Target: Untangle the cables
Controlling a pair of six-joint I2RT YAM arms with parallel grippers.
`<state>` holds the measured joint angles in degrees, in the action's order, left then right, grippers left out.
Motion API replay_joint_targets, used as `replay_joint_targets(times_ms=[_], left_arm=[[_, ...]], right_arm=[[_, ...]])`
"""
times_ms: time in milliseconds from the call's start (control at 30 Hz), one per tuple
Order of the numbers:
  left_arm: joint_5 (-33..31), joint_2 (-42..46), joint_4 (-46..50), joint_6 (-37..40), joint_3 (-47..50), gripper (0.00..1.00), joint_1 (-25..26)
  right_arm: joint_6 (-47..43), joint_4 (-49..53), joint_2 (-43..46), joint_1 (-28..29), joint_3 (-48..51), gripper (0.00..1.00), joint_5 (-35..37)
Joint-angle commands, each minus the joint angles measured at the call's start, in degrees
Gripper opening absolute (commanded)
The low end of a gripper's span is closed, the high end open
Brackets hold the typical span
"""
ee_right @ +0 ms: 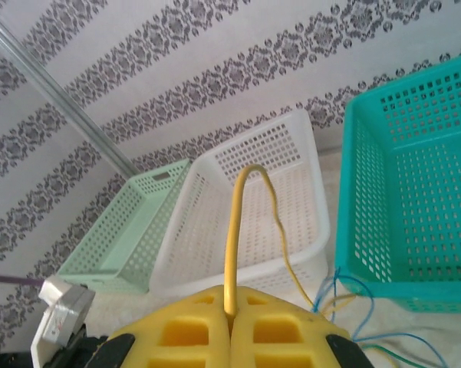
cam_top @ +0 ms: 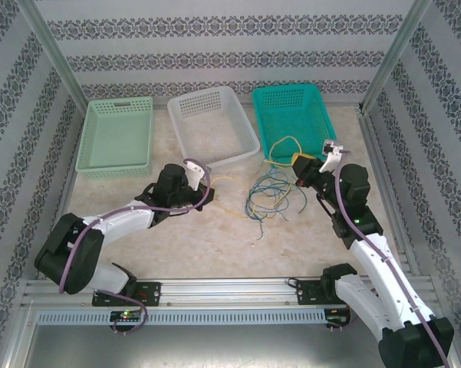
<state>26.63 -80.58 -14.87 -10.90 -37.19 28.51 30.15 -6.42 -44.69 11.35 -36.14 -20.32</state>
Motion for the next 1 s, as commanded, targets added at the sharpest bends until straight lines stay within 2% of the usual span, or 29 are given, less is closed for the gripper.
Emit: replay_joint_targets(times_ms=[0, 100, 167, 233, 267, 333, 367, 500, 633, 833, 967], left_arm=[[-0.94, 1.32, 2.92, 1.92, -0.23, 0.02, 0.78], [-2.27, 0.78, 4.18, 1.84, -1.08, 0.27, 0.77], [-3.28, 0.79, 5.20, 1.59, -1.65, 0.54, 0.80], [-2.33, 1.27, 5.41, 1.91, -1.92, 0.67, 0.91], [-1.99, 1.55, 5.38, 2.08, -2.09, 0.84, 0.90], [-2.29, 2.00, 6.07, 2.75, -2.96, 0.97, 1.12], [-2.90, 2.06, 6.62, 3.14, -3.62, 1.00, 1.25], [-2.99, 1.50, 6.86, 4.50, -6.10, 1.00, 1.73], [-0.22, -0.42, 6.70, 4.95, -10.11, 1.00, 2.54], [9.47, -8.13, -4.52, -3.26, -13.44, 0.98, 3.05], [11.57, -12.73, -10.57, -6.80, -14.53, 0.92, 5.13]], right_arm=[[1.61, -3.25, -1.53, -0.11, -1.24, 0.00, -8.02], [0.75, -4.15, -3.01, 1.43, -1.28, 0.00, -11.57], [0.16, -4.41, -2.91, 2.24, -0.75, 0.00, -11.07], [0.75, -6.36, -2.84, 2.37, 0.07, 0.00, -11.94], [1.10, -7.26, -2.94, 2.44, 0.27, 0.00, -12.69], [1.49, -8.22, -3.45, 2.85, 0.28, 0.00, -13.96], [1.82, -8.66, -3.71, 3.04, 0.19, 0.00, -14.22], [3.53, -10.75, -4.51, 3.46, -0.15, 0.00, -14.81], [4.61, -11.90, -4.57, 4.15, -0.69, 0.00, -16.59], [5.37, -13.66, -2.84, 4.91, 1.29, 0.00, -15.21], [7.93, -17.94, -2.26, 5.32, 3.84, 0.00, -13.36]])
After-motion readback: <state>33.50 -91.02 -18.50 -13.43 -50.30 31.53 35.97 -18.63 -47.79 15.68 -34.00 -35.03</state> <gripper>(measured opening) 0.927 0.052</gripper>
